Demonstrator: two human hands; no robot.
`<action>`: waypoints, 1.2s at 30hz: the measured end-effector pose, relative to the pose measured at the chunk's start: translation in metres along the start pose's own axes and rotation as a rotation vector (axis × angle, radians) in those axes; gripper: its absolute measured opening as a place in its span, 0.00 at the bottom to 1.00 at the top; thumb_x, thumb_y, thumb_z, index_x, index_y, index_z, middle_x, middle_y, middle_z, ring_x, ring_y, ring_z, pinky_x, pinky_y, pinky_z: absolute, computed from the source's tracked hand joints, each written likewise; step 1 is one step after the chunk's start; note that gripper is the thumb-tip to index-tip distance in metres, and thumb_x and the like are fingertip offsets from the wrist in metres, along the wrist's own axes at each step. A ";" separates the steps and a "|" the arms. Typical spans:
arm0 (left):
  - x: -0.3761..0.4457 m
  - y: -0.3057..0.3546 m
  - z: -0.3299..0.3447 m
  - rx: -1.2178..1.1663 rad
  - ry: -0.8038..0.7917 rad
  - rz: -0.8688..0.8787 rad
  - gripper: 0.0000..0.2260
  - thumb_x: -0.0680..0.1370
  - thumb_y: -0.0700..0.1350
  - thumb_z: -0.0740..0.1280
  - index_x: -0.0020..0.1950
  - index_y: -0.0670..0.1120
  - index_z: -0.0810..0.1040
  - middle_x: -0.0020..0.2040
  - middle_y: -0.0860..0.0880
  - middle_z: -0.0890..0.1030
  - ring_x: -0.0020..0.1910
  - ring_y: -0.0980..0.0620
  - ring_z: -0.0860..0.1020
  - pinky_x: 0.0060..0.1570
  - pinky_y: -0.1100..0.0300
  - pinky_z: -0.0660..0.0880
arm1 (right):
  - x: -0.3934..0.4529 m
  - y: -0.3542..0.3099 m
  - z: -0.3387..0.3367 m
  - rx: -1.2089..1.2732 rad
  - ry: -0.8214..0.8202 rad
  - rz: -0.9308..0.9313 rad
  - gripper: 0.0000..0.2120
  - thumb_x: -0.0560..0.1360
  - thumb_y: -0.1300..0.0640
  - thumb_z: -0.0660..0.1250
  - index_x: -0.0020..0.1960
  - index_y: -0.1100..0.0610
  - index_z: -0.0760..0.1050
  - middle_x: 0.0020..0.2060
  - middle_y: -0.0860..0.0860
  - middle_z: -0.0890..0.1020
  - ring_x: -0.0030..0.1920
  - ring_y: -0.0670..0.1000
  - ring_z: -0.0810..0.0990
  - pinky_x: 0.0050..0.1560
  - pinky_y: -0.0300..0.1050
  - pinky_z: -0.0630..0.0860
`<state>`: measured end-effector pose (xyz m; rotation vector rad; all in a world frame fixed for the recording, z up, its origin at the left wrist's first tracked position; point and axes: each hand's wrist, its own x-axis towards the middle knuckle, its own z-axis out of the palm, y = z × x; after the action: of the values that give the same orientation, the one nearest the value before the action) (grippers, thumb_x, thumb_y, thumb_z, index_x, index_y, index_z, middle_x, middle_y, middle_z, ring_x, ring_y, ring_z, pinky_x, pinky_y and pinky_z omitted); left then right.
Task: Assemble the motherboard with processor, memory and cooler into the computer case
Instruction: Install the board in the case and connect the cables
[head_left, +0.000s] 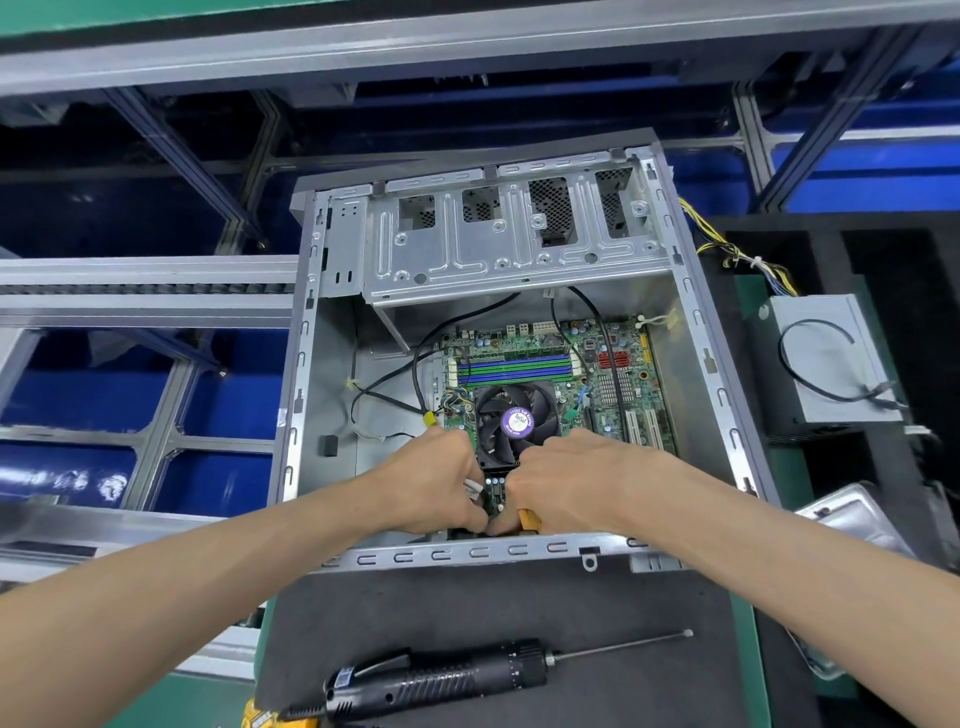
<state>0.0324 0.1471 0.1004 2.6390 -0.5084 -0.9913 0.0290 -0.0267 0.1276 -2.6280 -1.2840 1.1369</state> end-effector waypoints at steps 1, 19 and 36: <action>0.000 0.000 0.000 0.010 0.002 0.006 0.11 0.66 0.50 0.74 0.38 0.41 0.83 0.27 0.45 0.64 0.27 0.53 0.64 0.28 0.58 0.66 | 0.000 -0.001 -0.001 -0.005 0.001 -0.002 0.16 0.83 0.54 0.57 0.66 0.49 0.78 0.33 0.49 0.66 0.29 0.51 0.64 0.37 0.48 0.65; 0.003 -0.002 -0.002 -0.069 -0.121 0.007 0.08 0.69 0.46 0.73 0.38 0.41 0.83 0.30 0.40 0.79 0.27 0.48 0.74 0.31 0.52 0.76 | 0.007 0.002 0.007 0.049 -0.031 0.068 0.12 0.82 0.53 0.61 0.61 0.55 0.79 0.35 0.49 0.68 0.31 0.50 0.66 0.29 0.45 0.59; 0.000 -0.002 -0.002 -0.190 -0.104 -0.072 0.05 0.67 0.43 0.74 0.33 0.43 0.83 0.22 0.52 0.69 0.22 0.56 0.66 0.24 0.65 0.66 | 0.003 0.001 0.001 0.058 -0.050 0.065 0.08 0.81 0.56 0.62 0.54 0.56 0.79 0.34 0.51 0.69 0.33 0.55 0.71 0.30 0.44 0.60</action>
<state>0.0340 0.1487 0.1012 2.4626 -0.3260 -1.1428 0.0300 -0.0255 0.1251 -2.6336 -1.1627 1.2363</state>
